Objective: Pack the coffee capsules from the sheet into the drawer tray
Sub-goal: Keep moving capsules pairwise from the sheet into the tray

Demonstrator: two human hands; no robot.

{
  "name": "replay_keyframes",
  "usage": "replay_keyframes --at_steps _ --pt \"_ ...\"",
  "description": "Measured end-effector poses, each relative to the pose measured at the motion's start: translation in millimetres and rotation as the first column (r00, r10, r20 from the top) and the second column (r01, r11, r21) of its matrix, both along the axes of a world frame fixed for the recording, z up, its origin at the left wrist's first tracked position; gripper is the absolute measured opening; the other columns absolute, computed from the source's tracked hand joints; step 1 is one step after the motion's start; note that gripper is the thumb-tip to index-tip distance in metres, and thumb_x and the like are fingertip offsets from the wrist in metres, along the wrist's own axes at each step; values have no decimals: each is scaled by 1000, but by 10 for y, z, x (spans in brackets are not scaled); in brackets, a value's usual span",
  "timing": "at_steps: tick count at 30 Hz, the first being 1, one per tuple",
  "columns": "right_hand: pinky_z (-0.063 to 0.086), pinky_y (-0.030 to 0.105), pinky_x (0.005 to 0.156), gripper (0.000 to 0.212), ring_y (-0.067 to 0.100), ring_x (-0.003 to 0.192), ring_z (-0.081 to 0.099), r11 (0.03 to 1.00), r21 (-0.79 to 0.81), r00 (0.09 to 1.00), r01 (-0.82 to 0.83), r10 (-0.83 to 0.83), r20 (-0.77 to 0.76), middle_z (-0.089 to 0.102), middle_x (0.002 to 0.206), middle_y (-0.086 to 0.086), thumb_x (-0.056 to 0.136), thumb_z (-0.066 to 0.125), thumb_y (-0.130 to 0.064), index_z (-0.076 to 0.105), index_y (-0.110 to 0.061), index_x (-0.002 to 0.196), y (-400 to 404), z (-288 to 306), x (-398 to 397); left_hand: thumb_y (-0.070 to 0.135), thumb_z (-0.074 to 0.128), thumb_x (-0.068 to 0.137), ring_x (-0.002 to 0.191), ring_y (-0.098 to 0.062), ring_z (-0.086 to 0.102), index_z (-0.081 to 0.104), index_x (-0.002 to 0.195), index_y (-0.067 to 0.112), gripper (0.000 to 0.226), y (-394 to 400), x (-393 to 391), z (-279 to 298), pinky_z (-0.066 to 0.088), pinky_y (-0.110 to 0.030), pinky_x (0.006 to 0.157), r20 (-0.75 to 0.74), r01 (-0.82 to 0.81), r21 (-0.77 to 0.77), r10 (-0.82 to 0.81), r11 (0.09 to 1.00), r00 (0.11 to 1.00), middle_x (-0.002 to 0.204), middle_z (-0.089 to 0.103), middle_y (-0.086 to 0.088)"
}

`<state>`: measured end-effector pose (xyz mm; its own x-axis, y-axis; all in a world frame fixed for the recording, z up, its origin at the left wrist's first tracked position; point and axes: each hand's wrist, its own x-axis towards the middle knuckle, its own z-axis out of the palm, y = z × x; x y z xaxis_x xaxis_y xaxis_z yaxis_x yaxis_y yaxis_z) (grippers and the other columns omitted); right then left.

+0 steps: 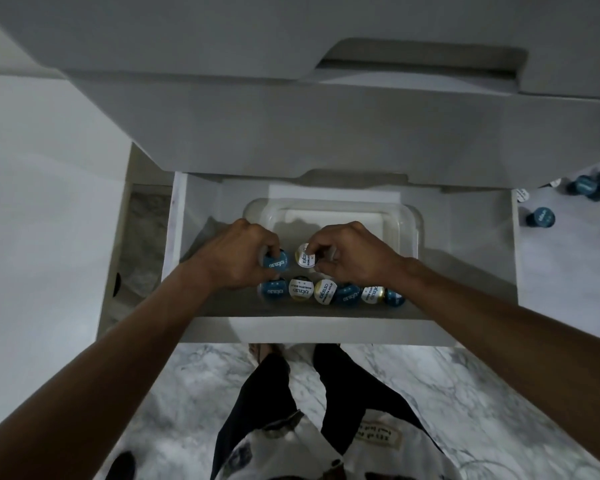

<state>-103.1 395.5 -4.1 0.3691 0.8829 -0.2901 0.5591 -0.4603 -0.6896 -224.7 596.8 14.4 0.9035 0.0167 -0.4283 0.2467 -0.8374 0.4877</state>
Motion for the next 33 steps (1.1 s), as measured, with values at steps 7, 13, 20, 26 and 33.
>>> replay_keyframes --at_steps 7,13,20,26,33 --pt "58 24 76 28 5 82 67 999 1 994 43 -43 -102 73 95 -5 77 80 -12 72 -17 104 -6 1 -10 28 73 84 88 -15 64 72 99 21 16 -10 29 -23 56 -41 81 39 -7 -12 7 1000 999 99 73 2" --pt "58 23 77 28 3 82 68 1000 -8 991 18 -19 -134 73 95 -8 78 79 -7 73 -18 103 48 -5 -61 27 73 84 88 -14 63 70 97 22 14 -6 40 -48 56 -41 81 33 15 -22 -15 1000 999 97 72 4" --pt "59 32 78 22 3 85 67 999 -28 991 42 -45 -125 73 94 -9 79 78 -10 72 -21 97 4 -12 -42 28 73 84 75 -5 58 69 105 25 22 1 2 -70 54 -34 80 54 -30 -48 32 998 998 105 71 3" --pt "58 25 72 20 4 86 66 983 15 980 182 -180 -89 71 93 -11 80 70 -3 69 -20 91 -91 171 -135 29 75 82 74 -6 62 70 105 22 24 -18 -66 91 53 -32 81 156 -121 -124 140 985 978 104 72 5" --pt "54 14 69 34 2 83 68 878 115 880 465 -444 -168 69 103 -9 78 78 -10 68 -20 109 -243 477 -339 27 76 82 60 -8 66 71 107 19 27 -125 -76 417 50 -15 69 264 -142 -171 184 975 947 108 72 6"
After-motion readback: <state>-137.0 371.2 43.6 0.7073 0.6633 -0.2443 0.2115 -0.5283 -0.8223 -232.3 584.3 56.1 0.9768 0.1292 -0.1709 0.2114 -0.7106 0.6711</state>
